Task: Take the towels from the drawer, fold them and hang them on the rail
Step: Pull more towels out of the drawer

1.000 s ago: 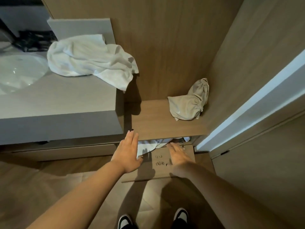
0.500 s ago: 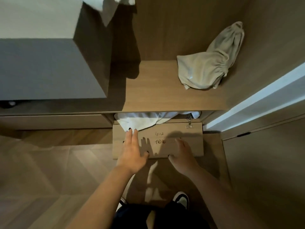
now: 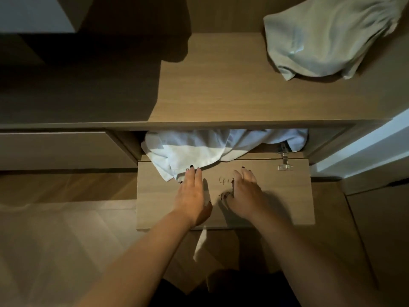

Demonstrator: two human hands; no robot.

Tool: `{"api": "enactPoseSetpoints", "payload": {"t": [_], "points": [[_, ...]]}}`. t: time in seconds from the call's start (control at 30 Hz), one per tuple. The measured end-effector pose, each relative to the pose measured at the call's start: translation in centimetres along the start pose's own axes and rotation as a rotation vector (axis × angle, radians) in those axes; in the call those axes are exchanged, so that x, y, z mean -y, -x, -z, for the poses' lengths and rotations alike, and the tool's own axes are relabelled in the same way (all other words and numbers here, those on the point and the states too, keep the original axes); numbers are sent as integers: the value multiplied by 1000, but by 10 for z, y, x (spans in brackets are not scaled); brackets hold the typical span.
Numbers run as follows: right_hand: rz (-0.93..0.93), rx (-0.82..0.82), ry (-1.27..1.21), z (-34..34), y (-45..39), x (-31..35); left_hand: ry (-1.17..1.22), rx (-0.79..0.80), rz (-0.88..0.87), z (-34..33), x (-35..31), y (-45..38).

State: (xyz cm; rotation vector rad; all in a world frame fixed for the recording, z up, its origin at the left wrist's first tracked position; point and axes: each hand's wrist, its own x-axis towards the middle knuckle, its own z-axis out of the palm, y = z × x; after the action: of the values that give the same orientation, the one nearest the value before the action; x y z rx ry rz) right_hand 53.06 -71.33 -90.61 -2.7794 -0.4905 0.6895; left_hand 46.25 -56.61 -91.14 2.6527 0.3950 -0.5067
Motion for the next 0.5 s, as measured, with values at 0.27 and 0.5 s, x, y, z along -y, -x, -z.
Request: {"api": "enactPoseSetpoints", "payload": {"t": [0.27, 0.5], "points": [[126, -101, 42, -44, -79, 17, -222, -77, -13, -41, 31, -89], [61, -70, 36, -63, -83, -6, -353, -116, 82, -52, 63, -101]]}}
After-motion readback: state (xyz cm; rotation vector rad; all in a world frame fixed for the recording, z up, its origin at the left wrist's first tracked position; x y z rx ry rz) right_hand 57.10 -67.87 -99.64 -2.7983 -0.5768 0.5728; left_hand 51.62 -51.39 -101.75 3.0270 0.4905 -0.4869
